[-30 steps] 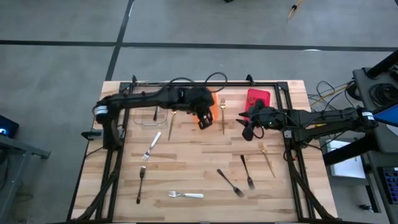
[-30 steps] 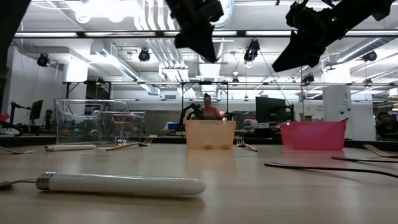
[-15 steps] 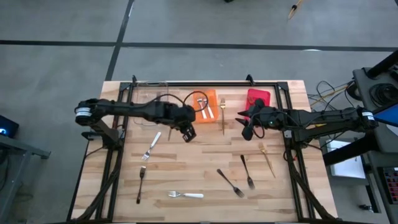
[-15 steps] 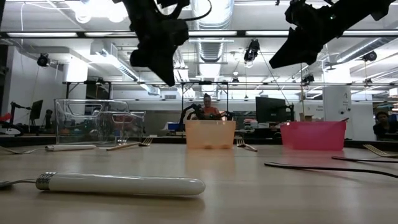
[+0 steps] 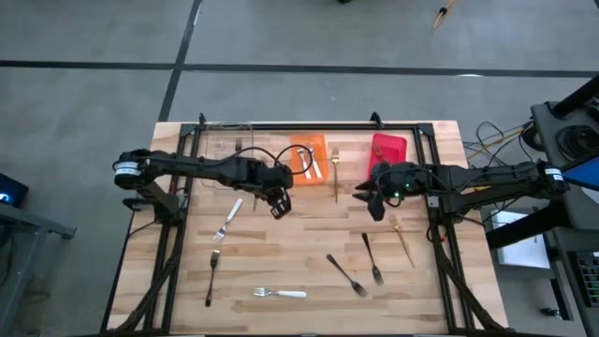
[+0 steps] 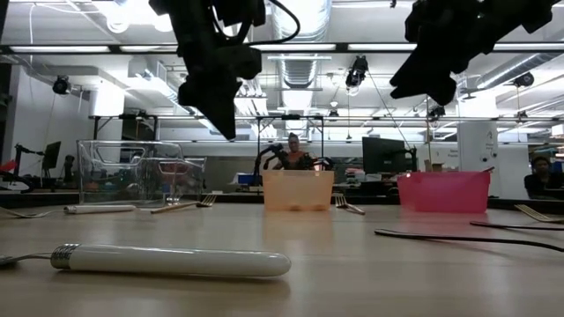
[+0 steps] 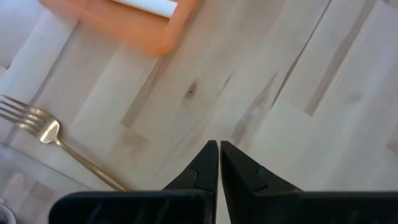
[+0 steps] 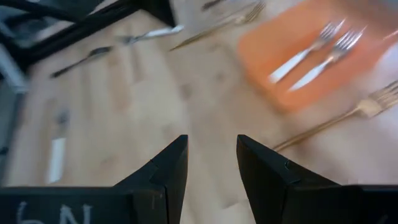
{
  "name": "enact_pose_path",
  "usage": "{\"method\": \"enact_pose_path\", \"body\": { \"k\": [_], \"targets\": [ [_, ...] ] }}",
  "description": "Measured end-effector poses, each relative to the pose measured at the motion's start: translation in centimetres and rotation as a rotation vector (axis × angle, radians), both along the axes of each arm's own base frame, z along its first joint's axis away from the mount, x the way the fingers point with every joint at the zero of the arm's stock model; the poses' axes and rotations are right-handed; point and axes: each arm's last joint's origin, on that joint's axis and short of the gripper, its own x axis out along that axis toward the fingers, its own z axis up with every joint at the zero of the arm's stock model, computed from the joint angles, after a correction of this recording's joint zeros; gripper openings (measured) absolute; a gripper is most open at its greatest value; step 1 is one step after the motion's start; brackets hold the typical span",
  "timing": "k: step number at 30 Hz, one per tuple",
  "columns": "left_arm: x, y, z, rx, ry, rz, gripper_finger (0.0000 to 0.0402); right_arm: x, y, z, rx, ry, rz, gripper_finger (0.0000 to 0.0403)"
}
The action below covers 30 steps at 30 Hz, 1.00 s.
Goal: Sort silverware by color (type)
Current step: Put the right black fork into the transparent bin
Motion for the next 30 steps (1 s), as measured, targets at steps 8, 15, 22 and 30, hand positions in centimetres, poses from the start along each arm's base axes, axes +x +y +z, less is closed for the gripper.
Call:
{"method": "enact_pose_path", "body": {
  "k": [8,15,22,30],
  "targets": [
    [0.3,0.0,0.1,0.029,-0.017,-0.061,0.0,1.2,1.4,-1.9,0.305,0.122,0.087,0.0128],
    [0.7,0.0,0.3,0.045,-0.06,-0.089,0.0,1.5,3.3,-5.3,0.478,0.44,0.047,0.0128],
    [1.0,-0.1,0.4,0.047,-0.092,-0.09,0.0,1.0,5.6,-8.0,0.564,0.713,-0.055,0.0128],
    [2.3,-2.6,1.1,0.051,-0.254,-0.156,0.0,2.8,7.5,-8.4,0.507,0.834,-0.071,0.0128]
  ]
}}
